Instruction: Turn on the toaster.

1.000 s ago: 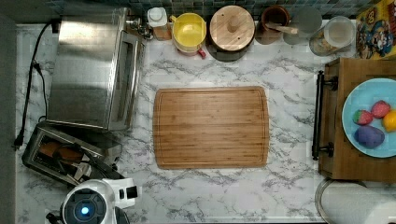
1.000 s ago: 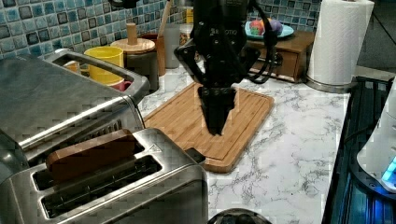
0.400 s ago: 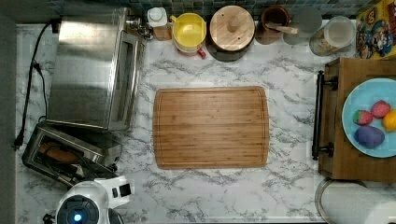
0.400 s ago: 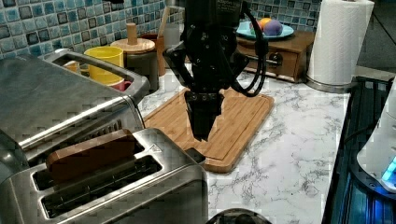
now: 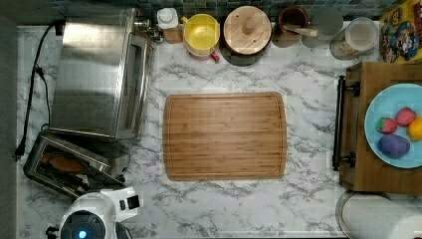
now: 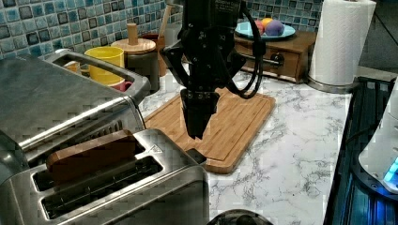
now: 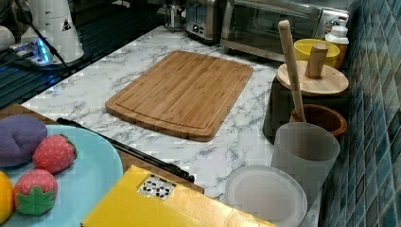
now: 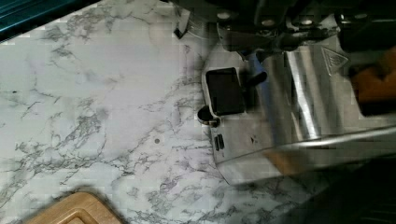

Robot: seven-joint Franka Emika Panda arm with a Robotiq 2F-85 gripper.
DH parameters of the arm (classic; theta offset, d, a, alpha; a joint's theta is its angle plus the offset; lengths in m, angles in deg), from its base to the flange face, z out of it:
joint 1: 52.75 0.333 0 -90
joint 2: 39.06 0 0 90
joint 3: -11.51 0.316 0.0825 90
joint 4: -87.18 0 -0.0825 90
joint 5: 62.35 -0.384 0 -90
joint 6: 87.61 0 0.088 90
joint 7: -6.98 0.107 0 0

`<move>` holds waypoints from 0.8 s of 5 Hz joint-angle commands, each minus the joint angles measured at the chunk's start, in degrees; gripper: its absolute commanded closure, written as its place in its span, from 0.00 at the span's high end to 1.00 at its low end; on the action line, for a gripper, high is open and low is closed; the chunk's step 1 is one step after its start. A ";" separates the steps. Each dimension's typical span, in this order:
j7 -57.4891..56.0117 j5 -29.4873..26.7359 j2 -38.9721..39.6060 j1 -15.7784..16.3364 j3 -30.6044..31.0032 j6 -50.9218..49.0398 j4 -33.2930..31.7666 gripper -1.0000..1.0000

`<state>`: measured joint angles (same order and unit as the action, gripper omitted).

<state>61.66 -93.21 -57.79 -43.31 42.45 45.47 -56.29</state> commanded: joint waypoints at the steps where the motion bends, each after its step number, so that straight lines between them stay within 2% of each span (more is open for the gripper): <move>1: 5.99 8.76 6.11 -1.81 2.12 -0.29 2.94 0.00; 2: 6.57 9.11 8.49 -1.24 2.57 1.33 2.82 0.00; 3: 9.21 11.72 11.58 -1.00 3.51 4.33 1.61 0.00; 4: 7.07 9.00 12.34 -0.84 3.68 6.83 -0.47 0.00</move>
<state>64.03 -84.44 -46.32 -44.33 44.75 49.70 -56.29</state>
